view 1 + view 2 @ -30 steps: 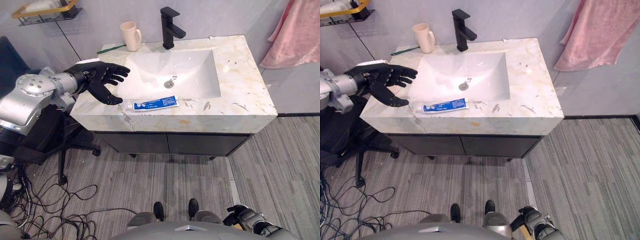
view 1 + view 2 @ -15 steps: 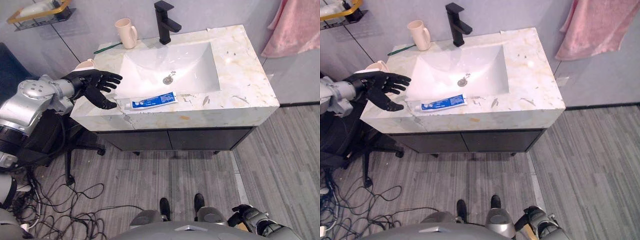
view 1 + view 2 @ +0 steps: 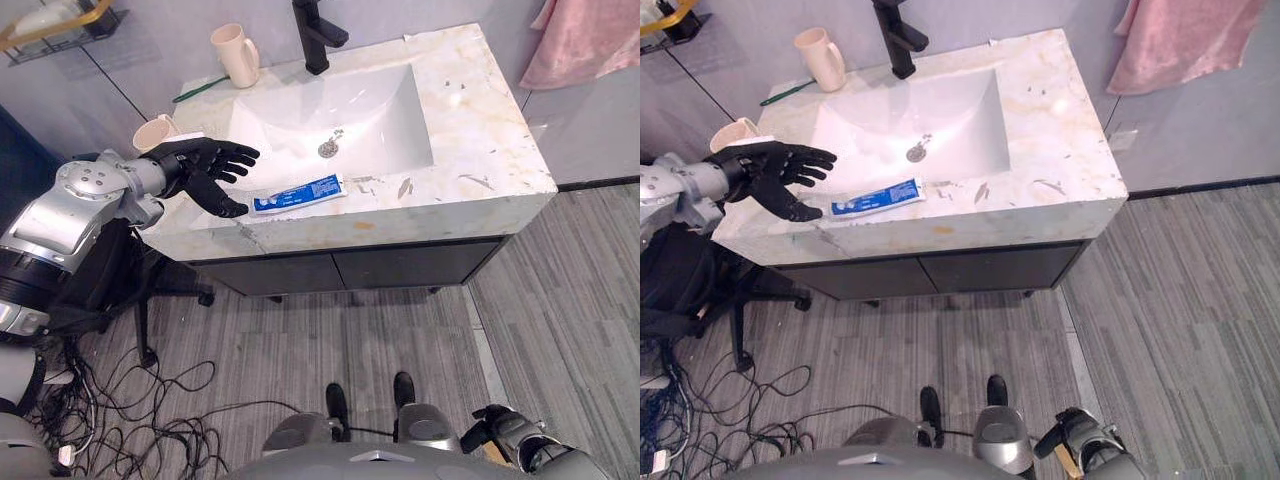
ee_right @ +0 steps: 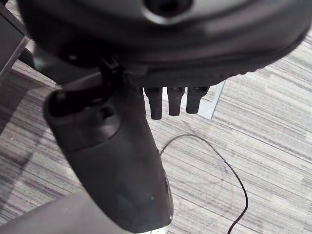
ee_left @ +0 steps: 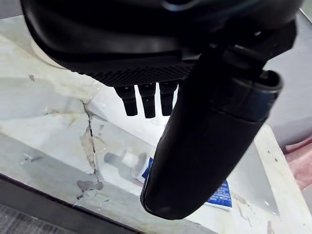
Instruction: Organize the bathroom.
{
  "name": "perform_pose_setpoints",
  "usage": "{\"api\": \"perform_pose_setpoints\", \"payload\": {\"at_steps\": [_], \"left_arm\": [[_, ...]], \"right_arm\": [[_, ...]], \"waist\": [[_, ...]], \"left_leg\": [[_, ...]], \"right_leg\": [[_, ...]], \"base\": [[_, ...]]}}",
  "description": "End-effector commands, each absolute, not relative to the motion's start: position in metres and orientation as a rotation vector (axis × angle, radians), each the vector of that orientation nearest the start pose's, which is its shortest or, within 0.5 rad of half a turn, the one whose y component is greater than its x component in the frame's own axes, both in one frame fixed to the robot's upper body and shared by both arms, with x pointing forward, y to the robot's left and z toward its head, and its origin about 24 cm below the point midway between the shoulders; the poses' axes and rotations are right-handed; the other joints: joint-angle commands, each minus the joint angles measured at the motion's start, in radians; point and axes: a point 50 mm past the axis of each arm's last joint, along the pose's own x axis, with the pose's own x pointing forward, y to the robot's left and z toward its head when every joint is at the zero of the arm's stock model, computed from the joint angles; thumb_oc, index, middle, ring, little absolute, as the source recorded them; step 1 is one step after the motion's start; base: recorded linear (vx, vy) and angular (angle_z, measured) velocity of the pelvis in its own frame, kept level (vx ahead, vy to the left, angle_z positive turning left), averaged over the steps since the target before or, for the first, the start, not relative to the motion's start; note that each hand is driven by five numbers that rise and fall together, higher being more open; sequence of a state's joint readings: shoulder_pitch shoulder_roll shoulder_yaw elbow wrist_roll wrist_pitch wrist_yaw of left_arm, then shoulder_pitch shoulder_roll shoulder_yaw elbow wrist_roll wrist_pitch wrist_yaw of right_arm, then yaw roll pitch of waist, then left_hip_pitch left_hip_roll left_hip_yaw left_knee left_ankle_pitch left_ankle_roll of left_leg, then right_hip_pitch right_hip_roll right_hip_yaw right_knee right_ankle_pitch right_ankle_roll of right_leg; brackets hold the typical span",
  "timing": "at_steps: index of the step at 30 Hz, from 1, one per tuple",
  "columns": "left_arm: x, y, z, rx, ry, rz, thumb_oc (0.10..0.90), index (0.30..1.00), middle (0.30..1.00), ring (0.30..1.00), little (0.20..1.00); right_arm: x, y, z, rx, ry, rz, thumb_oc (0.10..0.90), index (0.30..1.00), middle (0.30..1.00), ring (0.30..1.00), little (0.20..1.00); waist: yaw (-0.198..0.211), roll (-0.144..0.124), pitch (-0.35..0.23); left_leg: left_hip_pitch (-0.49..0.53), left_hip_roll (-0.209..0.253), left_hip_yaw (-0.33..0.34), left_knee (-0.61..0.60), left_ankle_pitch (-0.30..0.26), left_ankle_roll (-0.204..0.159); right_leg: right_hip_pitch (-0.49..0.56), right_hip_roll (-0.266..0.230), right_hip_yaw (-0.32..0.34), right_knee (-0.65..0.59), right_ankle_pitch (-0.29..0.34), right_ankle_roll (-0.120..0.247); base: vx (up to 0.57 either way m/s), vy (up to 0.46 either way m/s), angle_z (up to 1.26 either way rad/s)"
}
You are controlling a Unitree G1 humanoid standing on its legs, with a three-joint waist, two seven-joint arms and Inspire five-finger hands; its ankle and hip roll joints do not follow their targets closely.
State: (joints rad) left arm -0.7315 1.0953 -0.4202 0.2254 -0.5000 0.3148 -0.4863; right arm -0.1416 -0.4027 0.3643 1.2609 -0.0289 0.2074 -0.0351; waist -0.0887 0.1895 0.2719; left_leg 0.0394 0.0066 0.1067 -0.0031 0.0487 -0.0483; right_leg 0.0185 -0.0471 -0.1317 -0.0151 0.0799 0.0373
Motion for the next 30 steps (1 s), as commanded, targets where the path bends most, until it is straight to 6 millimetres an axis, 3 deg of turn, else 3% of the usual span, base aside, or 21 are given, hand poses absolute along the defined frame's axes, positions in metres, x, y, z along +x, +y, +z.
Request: {"api": "perform_pose_setpoints", "payload": {"at_steps": [1,22,30], "left_arm": [[0.334,0.262,0.264,0.682,-0.029,-0.353,0.8,0.9,0.9,0.9,0.9],[0.333,0.252,0.254,0.636,-0.037,-0.382,0.8,0.9,0.9,0.9,0.9],[0.334,0.249,0.25,0.691,-0.019,-0.383,0.8,0.9,0.9,0.9,0.9]], "right_arm": [[0.119,-0.313,-0.128,-0.71,1.347,-0.097,0.8,0.9,0.9,0.9,0.9],[0.12,-0.327,-0.12,-0.715,1.339,-0.152,0.8,0.9,0.9,0.9,0.9],[0.126,-0.33,-0.117,-0.714,1.31,-0.168,0.8,0.9,0.9,0.9,0.9]], "waist": [[-0.01,-0.025,-0.038],[-0.036,0.013,-0.015],[-0.042,0.026,0.002]], "left_leg": [[-0.065,0.059,0.059,0.189,-0.017,-0.016],[-0.081,0.063,0.081,0.217,0.004,-0.028],[-0.093,0.061,0.081,0.221,0.009,-0.028]], "right_leg": [[-0.039,-0.047,0.062,0.029,-0.077,0.043],[-0.049,-0.051,0.077,0.036,-0.085,0.032],[-0.064,-0.056,0.078,0.047,-0.089,0.03]], "base": [[0.0,0.0,0.0],[0.0,0.003,-0.01],[0.0,0.001,0.0]]}}
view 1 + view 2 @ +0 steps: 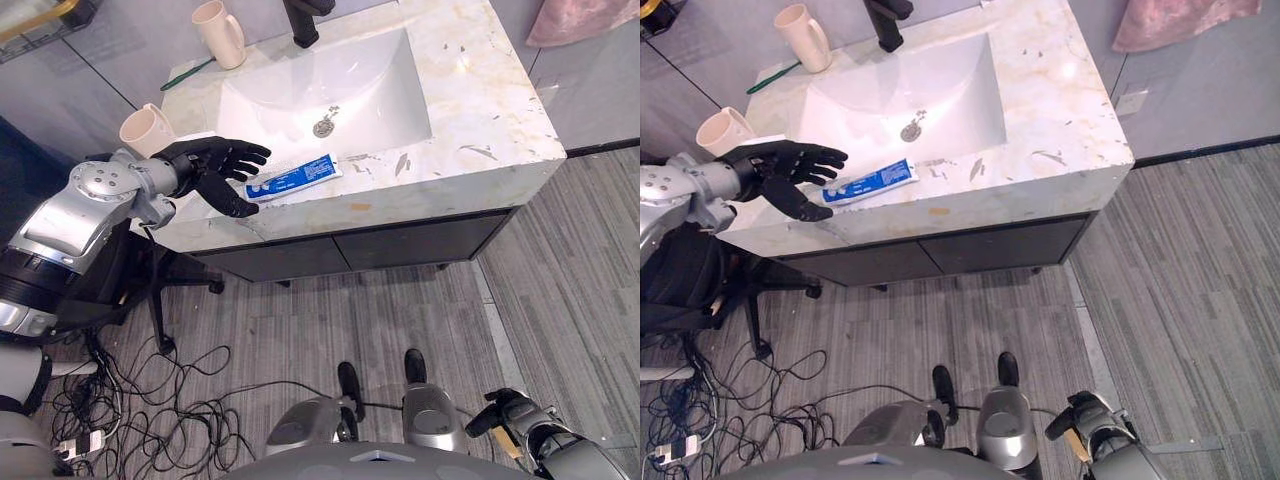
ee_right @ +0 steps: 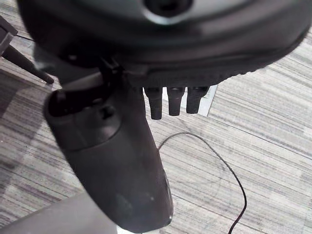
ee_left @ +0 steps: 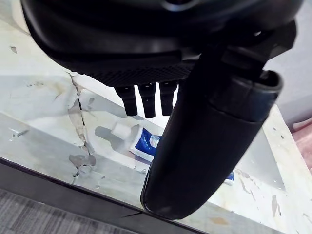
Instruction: Organize the bathroom.
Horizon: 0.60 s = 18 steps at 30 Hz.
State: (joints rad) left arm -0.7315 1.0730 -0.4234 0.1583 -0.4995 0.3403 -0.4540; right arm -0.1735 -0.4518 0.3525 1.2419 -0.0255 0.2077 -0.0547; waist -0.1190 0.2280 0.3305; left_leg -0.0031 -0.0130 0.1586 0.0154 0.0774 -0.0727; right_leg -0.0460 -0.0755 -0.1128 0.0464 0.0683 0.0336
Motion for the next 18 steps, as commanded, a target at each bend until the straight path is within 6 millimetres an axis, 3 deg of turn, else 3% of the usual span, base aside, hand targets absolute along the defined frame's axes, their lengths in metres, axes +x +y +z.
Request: {"api": "perform_pose_setpoints", "payload": {"at_steps": [1,18], "left_arm": [[0.333,0.249,0.25,0.697,-0.018,-0.383,0.8,0.9,0.9,0.9,0.9],[0.337,0.247,0.258,0.79,-0.05,-0.312,0.8,0.9,0.9,0.9,0.9]], "right_arm": [[0.127,-0.331,-0.116,-0.714,1.304,-0.17,0.8,0.9,0.9,0.9,0.9],[0.151,-0.338,-0.101,-0.744,1.189,-0.206,0.8,0.9,0.9,0.9,0.9]], "waist": [[-0.012,-0.011,-0.054],[-0.023,0.011,-0.001]], "left_leg": [[-0.053,0.08,0.028,0.204,-0.019,-0.003],[-0.095,0.07,0.019,0.223,0.0,-0.009]], "right_leg": [[-0.002,-0.027,0.06,-0.012,-0.077,0.033],[-0.058,-0.034,0.065,0.015,-0.082,0.026]], "base": [[-0.04,0.01,-0.05],[-0.02,0.005,0.01]]}}
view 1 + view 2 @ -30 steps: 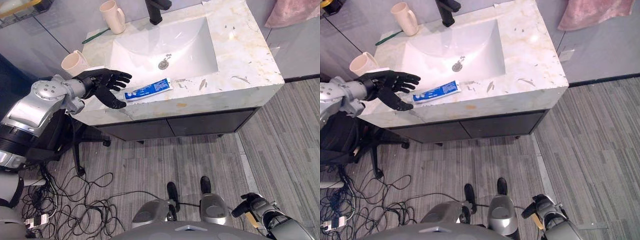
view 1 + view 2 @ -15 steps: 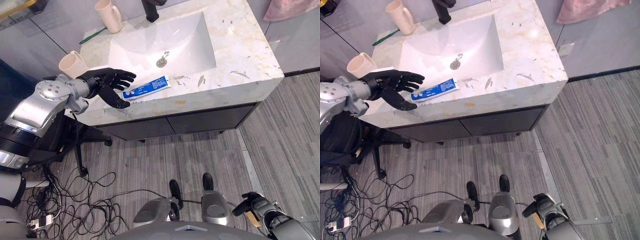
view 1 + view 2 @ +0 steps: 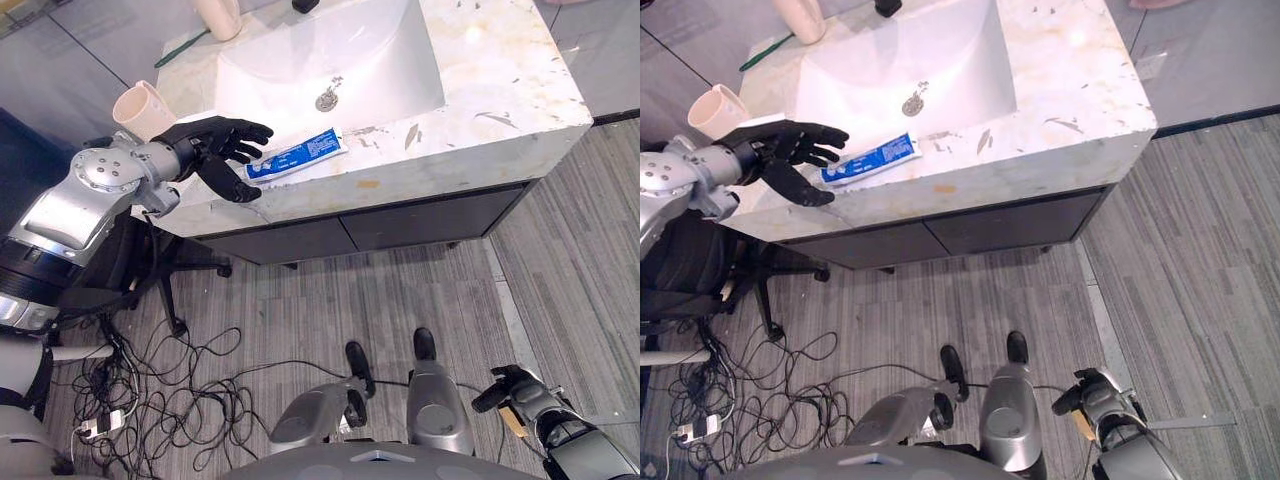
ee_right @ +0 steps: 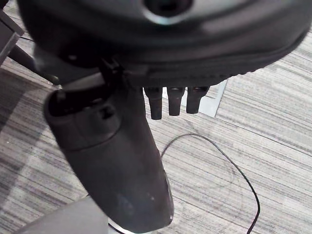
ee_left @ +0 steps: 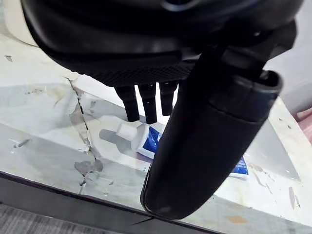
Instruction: Organize the bathroom.
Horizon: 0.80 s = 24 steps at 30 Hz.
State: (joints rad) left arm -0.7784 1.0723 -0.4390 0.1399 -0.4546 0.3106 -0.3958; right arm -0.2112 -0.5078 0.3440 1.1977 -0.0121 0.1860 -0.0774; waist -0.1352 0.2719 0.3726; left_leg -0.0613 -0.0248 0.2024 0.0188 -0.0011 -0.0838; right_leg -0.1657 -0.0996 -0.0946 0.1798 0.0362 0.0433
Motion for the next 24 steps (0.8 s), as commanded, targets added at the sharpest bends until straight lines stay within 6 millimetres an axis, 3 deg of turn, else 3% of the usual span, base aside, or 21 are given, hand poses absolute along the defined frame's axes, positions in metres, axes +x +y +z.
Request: {"api": "perform_pose_setpoints", "payload": {"at_steps": [1,3,7,24], "left_arm": [[0.337,0.248,0.258,0.79,-0.05,-0.308,0.8,0.9,0.9,0.9,0.9],[0.337,0.248,0.257,0.794,-0.046,-0.308,0.8,0.9,0.9,0.9,0.9],[0.337,0.248,0.257,0.808,-0.037,-0.309,0.4,0.3,0.3,0.3,0.3],[0.336,0.247,0.254,0.787,-0.037,-0.323,0.4,0.3,0.3,0.3,0.3]], "right_arm": [[0.152,-0.338,-0.101,-0.745,1.187,-0.207,0.8,0.9,0.9,0.9,0.9],[0.154,-0.338,-0.1,-0.744,1.178,-0.208,0.8,0.9,0.9,0.9,0.9],[0.157,-0.337,-0.099,-0.736,1.167,-0.214,0.8,0.9,0.9,0.9,0.9],[0.161,-0.337,-0.097,-0.705,1.154,-0.232,0.8,0.9,0.9,0.9,0.9]], "waist": [[-0.007,-0.033,-0.041],[-0.006,-0.035,-0.035],[-0.005,-0.036,-0.028],[-0.008,-0.036,-0.007]], "left_leg": [[-0.038,0.081,-0.026,0.221,0.079,0.003],[-0.046,0.081,-0.025,0.228,0.076,0.003],[-0.05,0.082,-0.028,0.23,0.076,0.003],[-0.052,0.085,-0.024,0.228,0.081,0.002]], "right_leg": [[0.059,-0.01,0.048,-0.117,-0.05,0.016],[0.052,-0.013,0.047,-0.112,-0.051,0.015],[0.047,-0.013,0.046,-0.108,-0.052,0.014],[0.037,-0.012,0.049,-0.102,-0.05,0.013]], "base": [[0.0,0.0,0.0],[-0.01,0.001,0.05],[0.0,-0.005,0.06],[0.0,0.0,0.0]]}}
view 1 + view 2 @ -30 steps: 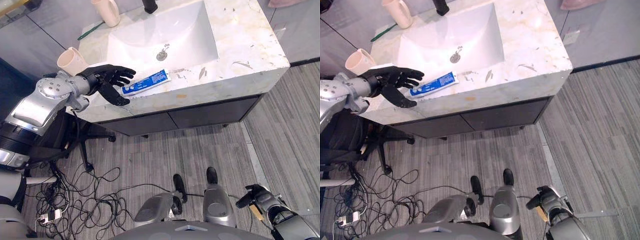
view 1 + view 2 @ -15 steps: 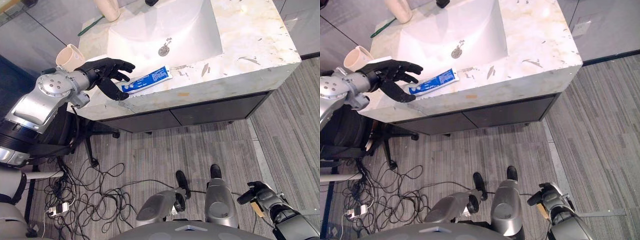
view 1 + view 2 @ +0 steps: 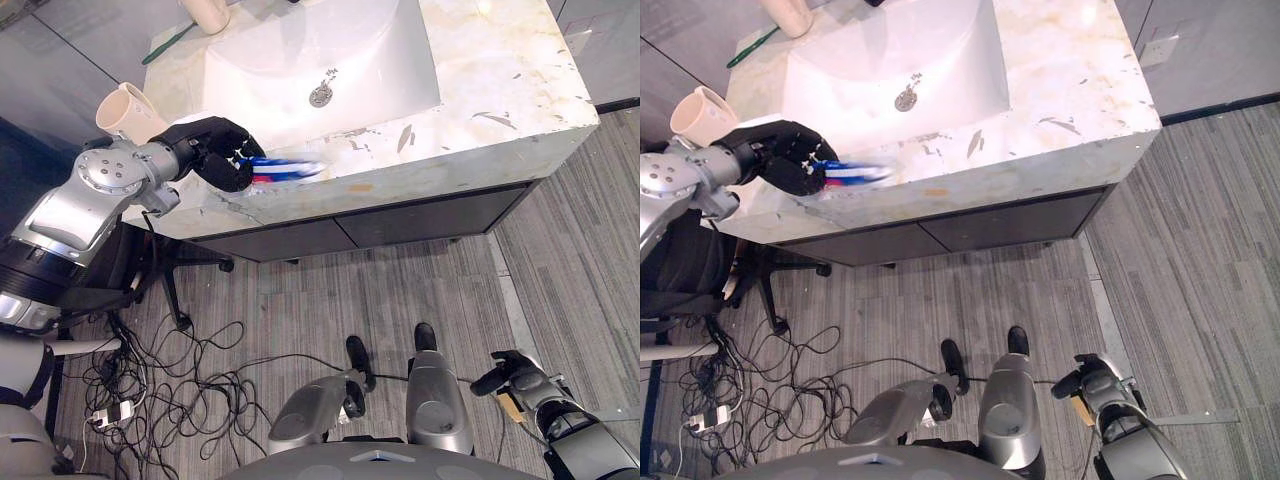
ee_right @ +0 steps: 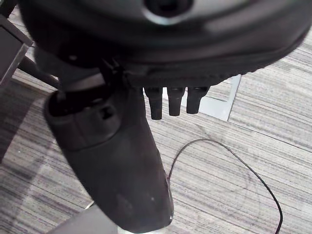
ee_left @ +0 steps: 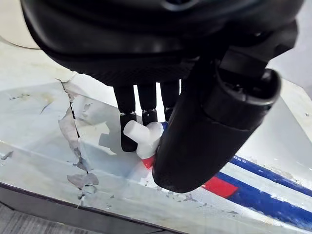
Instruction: Organize the bathroom.
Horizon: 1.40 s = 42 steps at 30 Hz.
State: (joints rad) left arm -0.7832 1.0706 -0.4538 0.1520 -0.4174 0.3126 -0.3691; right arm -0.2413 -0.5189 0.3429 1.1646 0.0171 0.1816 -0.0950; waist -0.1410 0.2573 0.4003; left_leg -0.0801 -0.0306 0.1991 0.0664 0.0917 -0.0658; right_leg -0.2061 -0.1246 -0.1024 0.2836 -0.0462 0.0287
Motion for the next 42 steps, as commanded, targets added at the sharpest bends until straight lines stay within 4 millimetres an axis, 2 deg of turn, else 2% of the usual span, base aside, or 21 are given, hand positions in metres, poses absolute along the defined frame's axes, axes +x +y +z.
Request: {"api": "perform_pose_setpoints", "payload": {"at_steps": [1,4,6,11,14,18,23,25,27,29,33,34,35,36,37,38,39,40,41,42], "left_arm": [[0.336,0.247,0.253,0.788,-0.034,-0.323,0.4,0.3,0.3,0.3,0.3],[0.337,0.248,0.253,0.769,-0.029,-0.318,0.4,0.3,0.3,0.3,0.3],[0.337,0.25,0.25,0.696,-0.013,-0.304,0.4,0.3,0.3,0.3,0.3],[0.335,0.24,0.237,0.295,-0.079,-0.35,0.4,0.3,0.3,0.3,0.3],[0.33,0.231,0.237,0.198,-0.136,-0.375,0.4,0.3,0.3,0.3,0.3],[0.328,0.219,0.243,0.186,-0.197,-0.378,0.4,0.3,0.3,0.3,0.3],[0.33,0.221,0.251,0.228,-0.208,-0.357,0.4,0.3,0.3,0.3,0.3],[0.33,0.223,0.254,0.237,-0.208,-0.353,0.4,0.3,0.3,0.3,0.3],[0.33,0.225,0.258,0.236,-0.221,-0.345,0.4,0.3,0.3,0.3,0.3],[0.329,0.226,0.263,0.231,-0.238,-0.327,0.4,0.3,0.3,0.3,0.3],[0.329,0.225,0.279,0.189,-0.28,-0.295,0.4,0.3,0.3,0.3,0.3],[0.329,0.225,0.279,0.189,-0.28,-0.295,0.4,0.3,0.3,0.3,0.3],[0.329,0.225,0.282,0.179,-0.288,-0.289,0.4,0.3,0.3,0.3,0.3],[0.33,0.227,0.287,0.167,-0.29,-0.276,0.4,0.3,0.3,0.3,0.3],[0.33,0.227,0.287,0.167,-0.29,-0.276,0.4,0.3,0.3,0.3,0.3],[0.332,0.229,0.292,0.153,-0.295,-0.271,0.4,0.3,0.3,0.3,0.3],[0.332,0.229,0.293,0.147,-0.295,-0.269,0.4,0.3,0.3,0.3,0.3],[0.334,0.23,0.296,0.13,-0.291,-0.264,0.4,0.3,0.3,0.3,0.3],[0.335,0.231,0.298,0.117,-0.284,-0.26,0.4,0.3,0.3,0.3,0.3],[0.335,0.231,0.298,0.117,-0.284,-0.26,0.4,0.3,0.3,0.3,0.3]], "right_arm": [[0.16,-0.337,-0.098,-0.704,1.155,-0.233,0.8,0.9,0.9,0.9,0.9],[0.159,-0.337,-0.098,-0.701,1.158,-0.234,0.8,0.9,0.9,0.9,0.9],[0.158,-0.336,-0.099,-0.698,1.16,-0.234,0.8,0.9,0.9,0.9,0.9],[0.15,-0.331,-0.105,-0.659,1.161,-0.258,0.8,0.9,0.9,0.9,0.9],[0.146,-0.33,-0.107,-0.594,1.138,-0.339,0.8,0.9,0.9,0.9,0.9],[0.147,-0.339,-0.1,-0.48,1.039,-0.53,0.8,0.9,0.9,0.9,0.9],[0.149,-0.361,-0.081,-0.402,0.91,-0.744,0.8,0.9,0.9,0.9,0.9],[0.151,-0.382,-0.059,-0.378,0.79,-0.874,0.8,0.9,0.9,0.9,0.9],[0.153,-0.399,-0.038,-0.367,0.681,-0.97,0.8,0.9,0.9,0.9,0.9],[0.161,-0.422,-0.002,-0.379,0.528,-1.059,0.8,0.9,0.9,0.9,0.9],[0.179,-0.45,0.072,-0.42,0.229,-1.138,0.8,0.9,0.9,0.9,0.9],[0.179,-0.45,0.072,-0.42,0.229,-1.138,0.8,0.9,0.9,0.9,0.9],[0.184,-0.452,0.09,-0.443,0.142,-1.138,0.8,0.9,0.9,0.9,0.9],[0.196,-0.453,0.126,-0.468,0.031,-1.121,0.8,0.9,0.9,0.9,0.9],[0.196,-0.453,0.126,-0.468,0.031,-1.121,0.8,0.9,0.9,0.9,0.9],[0.207,-0.449,0.153,-0.492,-0.069,-1.094,0.8,0.9,0.9,0.9,0.9],[0.211,-0.446,0.165,-0.502,-0.112,-1.075,0.8,0.9,0.9,0.9,0.9],[0.223,-0.436,0.194,-0.519,-0.228,-1.012,0.8,0.9,0.9,0.9,0.9],[0.233,-0.426,0.214,-0.52,-0.288,-0.954,0.8,0.9,0.9,0.9,0.9],[0.233,-0.426,0.214,-0.52,-0.288,-0.954,0.8,0.9,0.9,0.9,0.9]], "waist": [[-0.002,-0.022,-0.035],[-0.002,-0.024,-0.036],[-0.001,-0.027,-0.038],[0.004,-0.044,-0.047],[0.007,-0.058,-0.057],[0.004,-0.103,-0.077],[-0.007,-0.167,-0.101],[-0.015,-0.197,-0.116],[-0.022,-0.212,-0.126],[-0.029,-0.227,-0.138],[-0.032,-0.24,-0.159],[-0.032,-0.24,-0.159],[-0.032,-0.243,-0.164],[-0.031,-0.245,-0.172],[-0.031,-0.245,-0.172],[-0.029,-0.246,-0.18],[-0.028,-0.246,-0.184],[-0.024,-0.246,-0.192],[-0.022,-0.244,-0.198],[-0.022,-0.244,-0.198]], "left_leg": [[-0.033,0.091,-0.021,0.18,-0.013,-0.016],[-0.033,0.091,-0.023,0.182,-0.012,-0.017],[-0.031,0.092,-0.024,0.181,-0.01,-0.018],[-0.018,0.094,-0.023,0.176,-0.011,-0.017],[-0.009,0.097,-0.021,0.171,-0.014,-0.015],[0.005,0.11,-0.019,0.164,-0.03,-0.011],[0.018,0.126,-0.022,0.166,-0.049,-0.011],[0.026,0.133,-0.019,0.172,-0.059,-0.011],[0.03,0.138,-0.015,0.171,-0.067,-0.011],[0.045,0.143,-0.009,0.163,-0.081,-0.01],[0.061,0.144,-0.006,0.147,-0.099,-0.01],[0.061,0.144,-0.006,0.147,-0.099,-0.01],[0.064,0.144,-0.007,0.144,-0.102,-0.01],[0.071,0.144,-0.007,0.135,-0.108,-0.01],[0.071,0.144,-0.007,0.135,-0.108,-0.01],[0.075,0.142,-0.006,0.124,-0.11,-0.009],[0.078,0.141,-0.005,0.119,-0.113,-0.009],[0.086,0.139,-0.003,0.106,-0.122,-0.006],[0.093,0.138,-0.001,0.095,-0.124,-0.006],[0.093,0.138,-0.001,0.095,-0.124,-0.006]], "right_leg": [[0.078,0.013,0.057,-0.207,0.032,0.027],[0.082,0.014,0.056,-0.209,0.032,0.027],[0.086,0.016,0.056,-0.212,0.032,0.027],[0.113,0.022,0.052,-0.228,0.03,0.023],[0.126,0.027,0.052,-0.239,0.031,0.021],[0.136,0.04,0.049,-0.248,0.036,0.023],[0.155,0.057,0.054,-0.261,0.045,0.025],[0.17,0.065,0.058,-0.271,0.048,0.025],[0.178,0.068,0.061,-0.278,0.05,0.026],[0.187,0.07,0.061,-0.285,0.052,0.03],[0.198,0.073,0.065,-0.298,0.052,0.035],[0.198,0.073,0.065,-0.298,0.052,0.035],[0.2,0.074,0.066,-0.3,0.052,0.036],[0.206,0.076,0.066,-0.305,0.05,0.039],[0.206,0.076,0.066,-0.305,0.05,0.039],[0.207,0.078,0.068,-0.309,0.05,0.041],[0.208,0.078,0.069,-0.31,0.05,0.042],[0.211,0.078,0.069,-0.31,0.048,0.044],[0.212,0.078,0.07,-0.311,0.047,0.045],[0.212,0.078,0.07,-0.311,0.047,0.045]], "base": [[0.0,0.0,0.0],[0.0,-0.004,0.01],[0.0,-0.006,0.02],[0.02,-0.009,0.01],[0.02,-0.022,0.01],[0.02,-0.079,0.0],[0.05,-0.123,-0.07],[0.07,-0.103,-0.03],[0.06,-0.058,0.02],[0.06,-0.031,0.03],[0.03,-0.001,-0.03],[0.02,0.008,-0.06],[0.03,0.016,-0.05],[0.03,0.016,-0.05],[0.03,0.024,0.0],[0.02,0.024,-0.12],[0.05,0.057,-0.16],[0.05,0.065,-0.19],[0.04,0.055,-0.09],[0.03,0.042,-0.08]]}}
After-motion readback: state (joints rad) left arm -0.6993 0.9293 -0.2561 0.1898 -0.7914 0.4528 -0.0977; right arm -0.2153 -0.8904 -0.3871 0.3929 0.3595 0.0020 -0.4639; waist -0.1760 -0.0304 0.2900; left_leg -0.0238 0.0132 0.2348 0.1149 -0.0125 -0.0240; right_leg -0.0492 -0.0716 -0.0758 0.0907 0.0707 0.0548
